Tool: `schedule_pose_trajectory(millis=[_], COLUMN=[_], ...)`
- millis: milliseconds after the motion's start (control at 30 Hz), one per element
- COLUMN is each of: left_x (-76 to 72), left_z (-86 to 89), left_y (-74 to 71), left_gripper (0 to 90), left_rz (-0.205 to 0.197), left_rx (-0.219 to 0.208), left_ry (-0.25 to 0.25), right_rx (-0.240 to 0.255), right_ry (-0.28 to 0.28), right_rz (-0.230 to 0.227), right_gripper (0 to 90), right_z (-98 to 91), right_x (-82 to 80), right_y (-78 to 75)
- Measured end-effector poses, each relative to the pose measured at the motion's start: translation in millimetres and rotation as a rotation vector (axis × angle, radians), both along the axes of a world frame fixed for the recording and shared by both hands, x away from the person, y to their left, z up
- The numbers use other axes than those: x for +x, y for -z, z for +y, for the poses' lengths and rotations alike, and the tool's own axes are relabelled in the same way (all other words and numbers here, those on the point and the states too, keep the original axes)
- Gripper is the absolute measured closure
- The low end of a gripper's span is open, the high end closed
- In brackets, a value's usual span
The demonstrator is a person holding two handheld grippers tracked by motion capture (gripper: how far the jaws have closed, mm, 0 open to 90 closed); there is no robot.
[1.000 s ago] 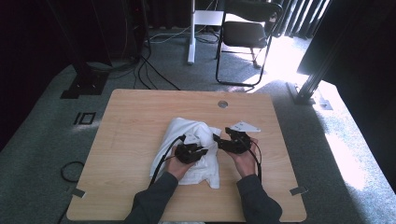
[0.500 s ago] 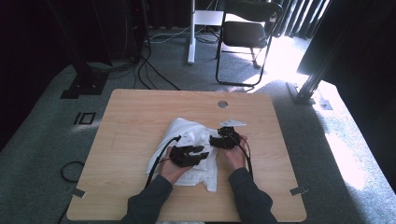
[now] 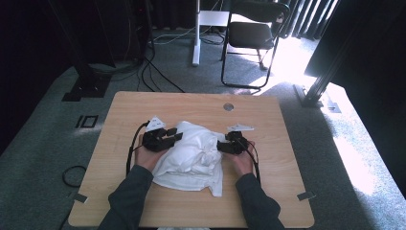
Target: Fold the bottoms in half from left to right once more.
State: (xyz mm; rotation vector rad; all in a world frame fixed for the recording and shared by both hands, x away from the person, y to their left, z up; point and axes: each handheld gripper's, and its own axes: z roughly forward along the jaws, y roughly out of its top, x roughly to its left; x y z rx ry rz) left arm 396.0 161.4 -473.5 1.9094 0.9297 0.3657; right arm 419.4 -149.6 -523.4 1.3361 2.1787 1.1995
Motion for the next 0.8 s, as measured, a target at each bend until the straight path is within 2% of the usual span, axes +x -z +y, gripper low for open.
schedule_pose_trajectory(millis=[133, 233, 333, 500, 700, 800], left_x=[1.1, -3.4, -6.4, -12.5, -18.9, -18.0], left_z=[-0.1, -2.4, -4.3, -7.9, -13.9, -14.3], left_y=[14.7, 17.7, 18.7, 25.5, 28.5, 28.6], left_gripper=[64.2, 64.2, 64.1, 63.8, 63.6, 63.0], left_rz=[0.039, 0.049, 0.048, 0.078, 0.075, 0.076], left_rx=[-0.020, -0.050, -0.053, -0.104, -0.120, -0.118], left_ry=[0.009, 0.008, 0.002, -0.019, -0.017, -0.015], right_rx=[-0.014, -0.027, -0.036, -0.049, -0.066, -0.077], right_ry=[-0.004, -0.004, -0.005, -0.005, 0.016, 0.033], right_rz=[0.011, 0.018, 0.026, 0.029, 0.036, 0.028], right_gripper=[37.9, 38.2, 39.0, 39.0, 39.4, 36.5], right_z=[1.8, 3.6, 6.0, 7.4, 8.5, 5.8], right_x=[4.2, 9.6, 13.4, 20.9, 32.3, 31.1], right_y=[1.9, 4.0, 5.6, 6.8, 3.5, -1.5])
